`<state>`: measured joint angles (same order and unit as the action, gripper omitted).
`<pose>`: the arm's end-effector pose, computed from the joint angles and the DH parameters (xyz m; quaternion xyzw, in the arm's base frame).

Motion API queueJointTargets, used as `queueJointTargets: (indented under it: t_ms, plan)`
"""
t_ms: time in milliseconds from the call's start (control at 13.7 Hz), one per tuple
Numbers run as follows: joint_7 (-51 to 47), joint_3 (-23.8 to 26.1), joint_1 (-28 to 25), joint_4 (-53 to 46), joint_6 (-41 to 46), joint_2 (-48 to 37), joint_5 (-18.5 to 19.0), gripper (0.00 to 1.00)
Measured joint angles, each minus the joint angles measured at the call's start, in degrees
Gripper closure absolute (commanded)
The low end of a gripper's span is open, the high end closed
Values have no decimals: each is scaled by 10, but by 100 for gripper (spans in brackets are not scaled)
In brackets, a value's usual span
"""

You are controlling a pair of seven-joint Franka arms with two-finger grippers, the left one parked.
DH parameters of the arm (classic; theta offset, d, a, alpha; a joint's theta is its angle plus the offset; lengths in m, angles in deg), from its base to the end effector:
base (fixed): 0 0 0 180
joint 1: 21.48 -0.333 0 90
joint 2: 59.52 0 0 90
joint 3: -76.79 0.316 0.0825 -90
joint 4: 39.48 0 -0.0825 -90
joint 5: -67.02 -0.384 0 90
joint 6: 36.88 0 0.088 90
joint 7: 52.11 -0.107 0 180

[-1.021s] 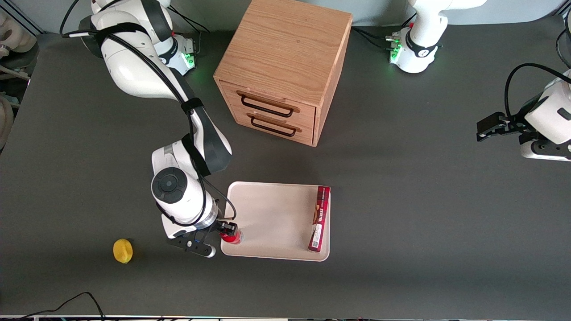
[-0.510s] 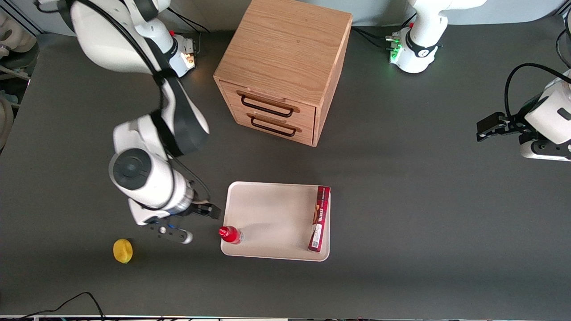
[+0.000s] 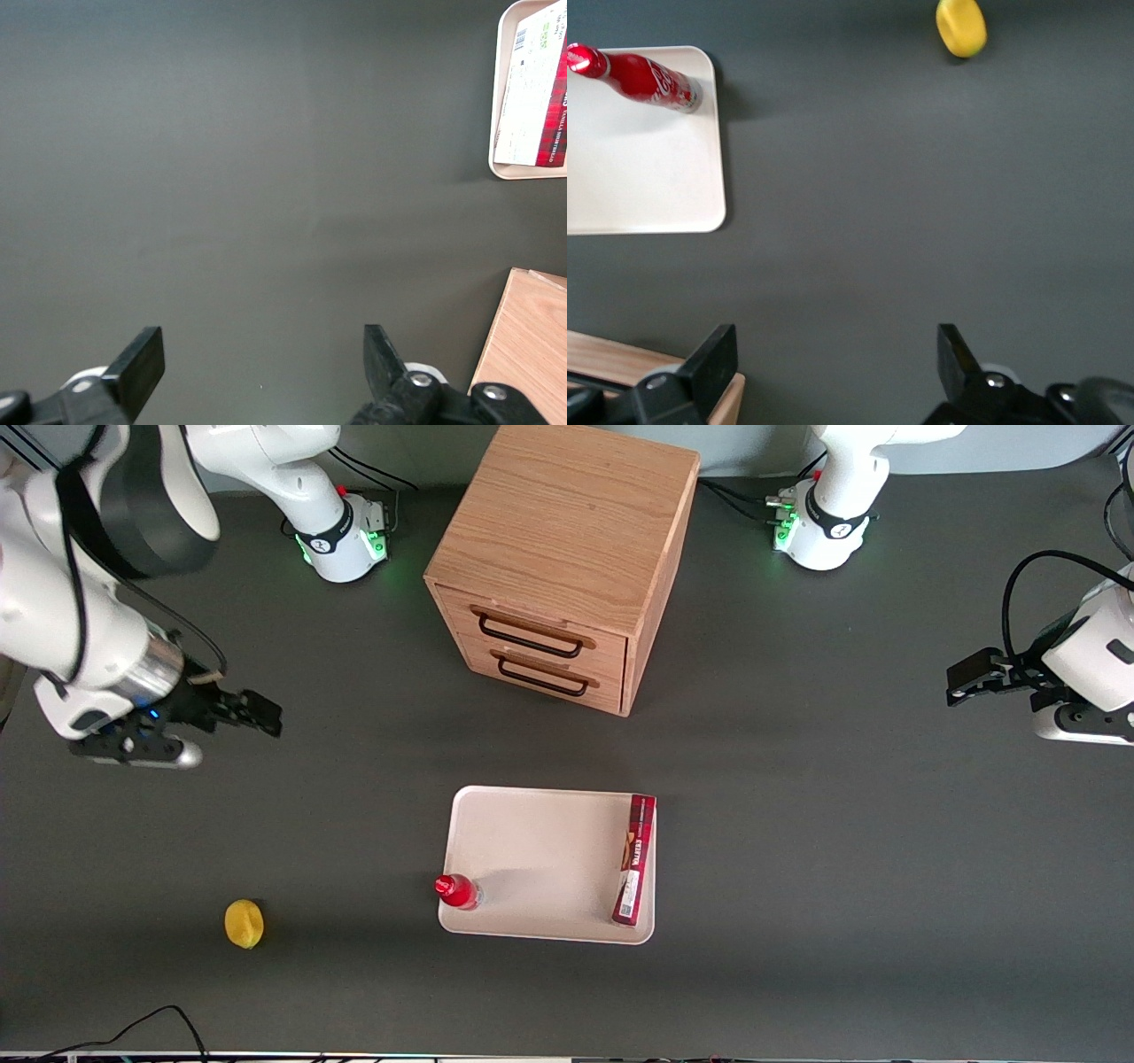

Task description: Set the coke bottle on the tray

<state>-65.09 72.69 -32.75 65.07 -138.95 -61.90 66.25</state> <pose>0.5455 0.0692 0.5446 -0.9986 0.0521 0.0023 0.0078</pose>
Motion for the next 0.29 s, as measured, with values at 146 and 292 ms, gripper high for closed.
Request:
queueJointTargets:
  t_ms: [146,292]
  plan:
    - [23,2,24,32,6,-46,0,0]
    - [30,16,44,36,9,-55,0,0]
